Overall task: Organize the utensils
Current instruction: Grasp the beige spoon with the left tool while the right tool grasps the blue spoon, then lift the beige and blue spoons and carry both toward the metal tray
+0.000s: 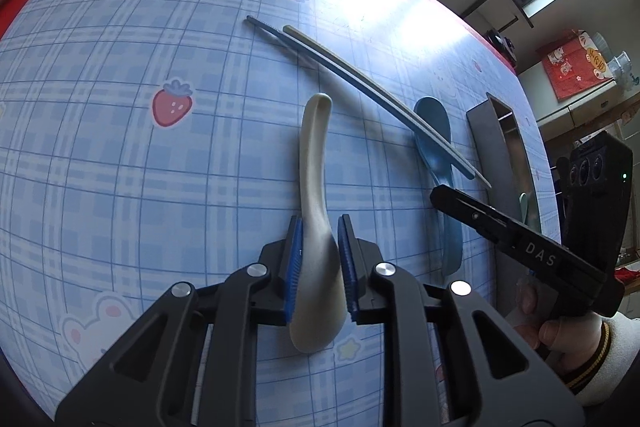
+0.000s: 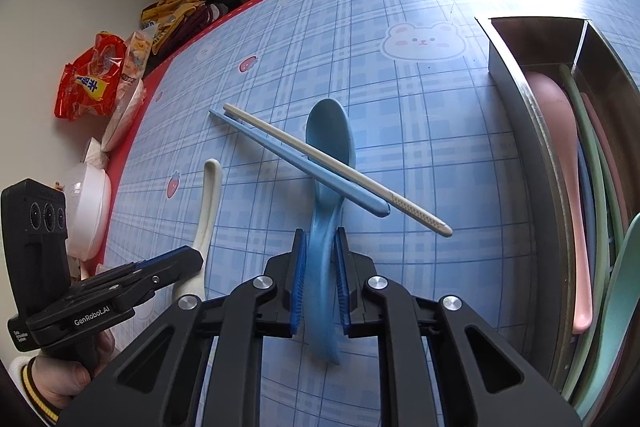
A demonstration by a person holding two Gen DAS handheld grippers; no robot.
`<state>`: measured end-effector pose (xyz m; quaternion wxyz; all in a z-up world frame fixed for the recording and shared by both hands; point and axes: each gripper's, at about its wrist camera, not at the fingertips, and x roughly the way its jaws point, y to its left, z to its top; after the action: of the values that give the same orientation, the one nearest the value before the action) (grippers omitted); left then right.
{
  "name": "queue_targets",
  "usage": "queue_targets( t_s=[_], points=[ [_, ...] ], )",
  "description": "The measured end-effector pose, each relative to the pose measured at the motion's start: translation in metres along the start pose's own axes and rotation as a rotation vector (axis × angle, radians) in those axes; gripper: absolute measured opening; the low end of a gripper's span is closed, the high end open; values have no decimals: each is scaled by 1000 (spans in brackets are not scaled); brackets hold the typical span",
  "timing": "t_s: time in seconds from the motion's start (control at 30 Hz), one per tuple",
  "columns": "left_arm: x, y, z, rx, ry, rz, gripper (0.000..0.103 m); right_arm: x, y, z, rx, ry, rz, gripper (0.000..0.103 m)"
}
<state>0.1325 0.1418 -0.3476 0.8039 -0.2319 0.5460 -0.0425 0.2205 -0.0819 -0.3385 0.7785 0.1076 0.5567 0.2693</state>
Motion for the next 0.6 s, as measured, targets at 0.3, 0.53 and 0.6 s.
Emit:
queue_targets(
  t_s=[0.3,0.53,0.6],
  points=[
    [11,-42,-11,121,31,-40,12,-1,3,-5,-9,12,-5,11],
    [20,-56,-15,158,50,-35,12,-1,4,-8,-18,25,1,9],
    [24,-59,-15,161,53,-19,14,-1,4,-8,-20,26,1,9]
  ],
)
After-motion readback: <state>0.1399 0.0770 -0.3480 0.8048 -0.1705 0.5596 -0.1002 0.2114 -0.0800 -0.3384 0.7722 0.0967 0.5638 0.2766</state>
